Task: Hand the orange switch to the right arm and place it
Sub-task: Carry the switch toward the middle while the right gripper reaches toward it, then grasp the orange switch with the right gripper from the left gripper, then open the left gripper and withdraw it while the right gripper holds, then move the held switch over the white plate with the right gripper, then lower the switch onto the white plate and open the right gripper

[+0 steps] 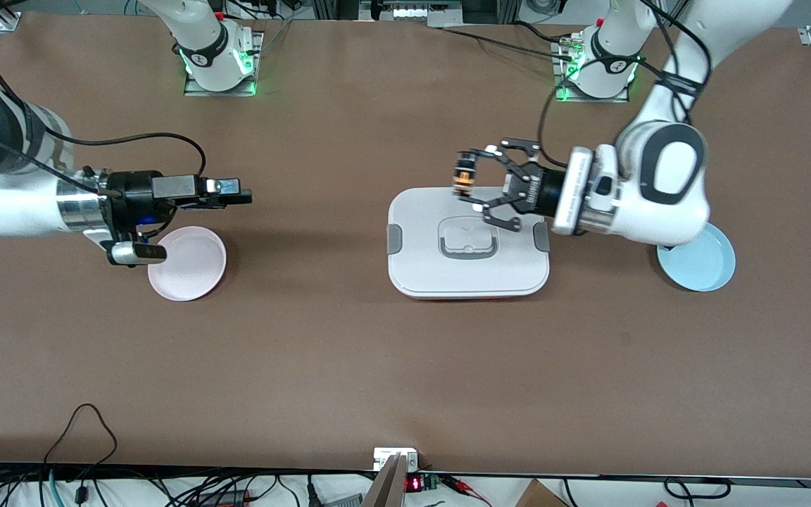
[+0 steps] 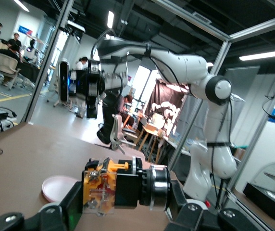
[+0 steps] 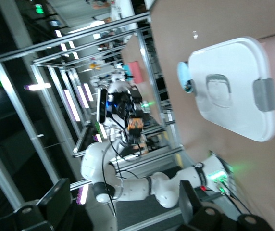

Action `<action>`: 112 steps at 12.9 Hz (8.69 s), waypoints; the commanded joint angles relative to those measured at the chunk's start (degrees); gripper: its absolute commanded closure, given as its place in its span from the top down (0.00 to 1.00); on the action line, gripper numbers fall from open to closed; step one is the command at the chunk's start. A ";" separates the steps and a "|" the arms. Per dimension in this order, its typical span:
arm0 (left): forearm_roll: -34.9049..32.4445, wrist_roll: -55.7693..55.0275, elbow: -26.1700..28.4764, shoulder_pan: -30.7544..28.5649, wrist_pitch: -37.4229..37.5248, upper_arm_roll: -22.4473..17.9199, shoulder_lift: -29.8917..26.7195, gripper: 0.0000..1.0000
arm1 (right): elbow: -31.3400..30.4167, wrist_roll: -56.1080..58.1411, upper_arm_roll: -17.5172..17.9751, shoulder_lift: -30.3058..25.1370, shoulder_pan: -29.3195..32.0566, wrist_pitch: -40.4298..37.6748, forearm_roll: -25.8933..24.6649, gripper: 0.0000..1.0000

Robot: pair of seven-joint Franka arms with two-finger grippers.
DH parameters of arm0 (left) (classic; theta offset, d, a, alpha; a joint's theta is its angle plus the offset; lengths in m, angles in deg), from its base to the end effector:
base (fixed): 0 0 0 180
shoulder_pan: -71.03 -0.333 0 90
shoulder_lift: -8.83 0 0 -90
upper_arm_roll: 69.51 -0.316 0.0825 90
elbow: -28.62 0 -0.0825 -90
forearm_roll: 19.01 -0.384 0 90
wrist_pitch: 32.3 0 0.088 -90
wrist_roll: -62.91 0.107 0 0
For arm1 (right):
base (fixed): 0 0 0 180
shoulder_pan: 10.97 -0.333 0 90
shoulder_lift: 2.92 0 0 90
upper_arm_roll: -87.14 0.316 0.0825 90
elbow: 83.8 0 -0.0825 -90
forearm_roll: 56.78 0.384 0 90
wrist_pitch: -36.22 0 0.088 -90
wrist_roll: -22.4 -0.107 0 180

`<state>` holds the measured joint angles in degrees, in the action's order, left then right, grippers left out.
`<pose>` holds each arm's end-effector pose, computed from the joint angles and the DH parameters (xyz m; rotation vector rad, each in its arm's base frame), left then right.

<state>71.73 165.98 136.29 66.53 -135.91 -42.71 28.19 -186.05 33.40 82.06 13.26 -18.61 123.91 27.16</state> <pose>0.5584 -0.2926 0.4056 1.2607 -0.9913 0.7877 0.6060 0.1421 0.4511 -1.6736 0.1479 0.3359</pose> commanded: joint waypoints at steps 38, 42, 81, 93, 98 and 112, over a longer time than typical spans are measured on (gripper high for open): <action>8.84 -7.79 -8.44 12.15 -28.31 6.87 1.03 0.00 | -4.89 -9.43 0.33 -0.62 -13.45 2.13 13.09 0.32; 8.84 -7.97 -8.44 12.15 -28.31 6.87 1.03 0.02 | -4.98 -6.52 0.77 -0.54 -13.45 2.04 13.17 0.21; -79.47 -73.41 -16.42 -15.36 -0.39 -21.26 -6.62 1.00 | -4.45 59.03 0.77 6.57 0.70 39.64 -86.05 0.12; -91.44 -101.65 -19.17 -6.49 12.56 -20.64 -12.24 1.00 | -16.65 63.79 2.44 10.28 1.40 54.69 -86.49 0.12; -91.35 -105.96 -17.67 -5.96 12.74 -20.64 -13.30 1.00 | -18.69 72.23 2.35 8.78 5.62 54.16 -86.49 0.12; -91.27 -105.18 -18.29 -5.78 12.12 -20.64 -12.86 1.00 | -13.69 42.77 3.05 3.87 4.13 45.50 -84.39 1.00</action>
<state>-18.20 60.97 117.12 60.33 -123.47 -63.19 16.55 -201.56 85.29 84.45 20.68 -14.47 174.99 -58.03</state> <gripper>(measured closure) 0.000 0.004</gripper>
